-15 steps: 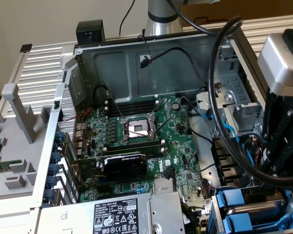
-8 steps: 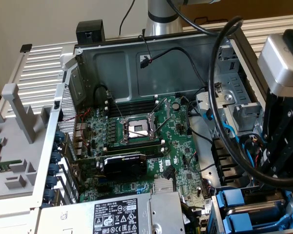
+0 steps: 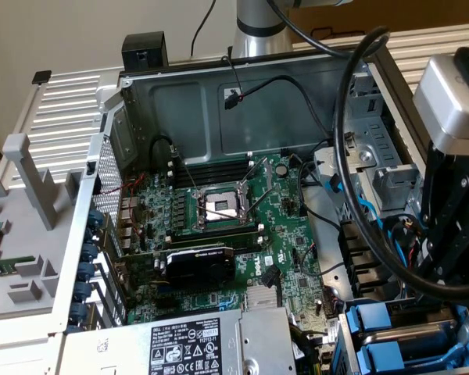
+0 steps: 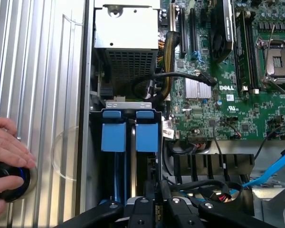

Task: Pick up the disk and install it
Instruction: 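Insert the second disk wire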

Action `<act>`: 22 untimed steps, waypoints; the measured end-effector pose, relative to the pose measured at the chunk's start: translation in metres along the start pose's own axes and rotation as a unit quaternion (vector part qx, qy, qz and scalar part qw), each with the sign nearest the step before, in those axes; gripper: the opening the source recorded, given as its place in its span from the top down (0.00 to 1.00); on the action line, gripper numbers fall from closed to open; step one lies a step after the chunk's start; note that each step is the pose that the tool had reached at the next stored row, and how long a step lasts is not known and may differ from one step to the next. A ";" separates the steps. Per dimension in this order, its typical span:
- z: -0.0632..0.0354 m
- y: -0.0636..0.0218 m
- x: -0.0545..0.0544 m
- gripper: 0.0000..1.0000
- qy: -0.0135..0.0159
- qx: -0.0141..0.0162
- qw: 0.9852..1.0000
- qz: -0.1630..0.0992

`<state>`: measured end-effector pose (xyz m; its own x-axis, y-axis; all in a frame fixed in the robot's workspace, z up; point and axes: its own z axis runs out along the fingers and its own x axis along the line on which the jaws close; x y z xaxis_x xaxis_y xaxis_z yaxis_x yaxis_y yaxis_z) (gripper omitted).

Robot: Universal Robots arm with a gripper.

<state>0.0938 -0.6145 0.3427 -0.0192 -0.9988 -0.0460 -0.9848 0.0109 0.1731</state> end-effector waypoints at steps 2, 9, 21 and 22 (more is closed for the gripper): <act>0.0000 0.0000 0.000 0.84 0.000 0.000 1.000 0.000; 0.0003 0.0006 0.000 0.84 0.000 0.000 1.000 0.000; 0.0009 0.0005 0.000 0.84 0.000 0.000 1.000 0.000; 0.0010 0.0005 0.000 0.84 0.000 0.000 1.000 0.000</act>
<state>0.0932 -0.6145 0.3419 -0.0191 -0.9988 -0.0458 -0.9850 0.0109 0.1724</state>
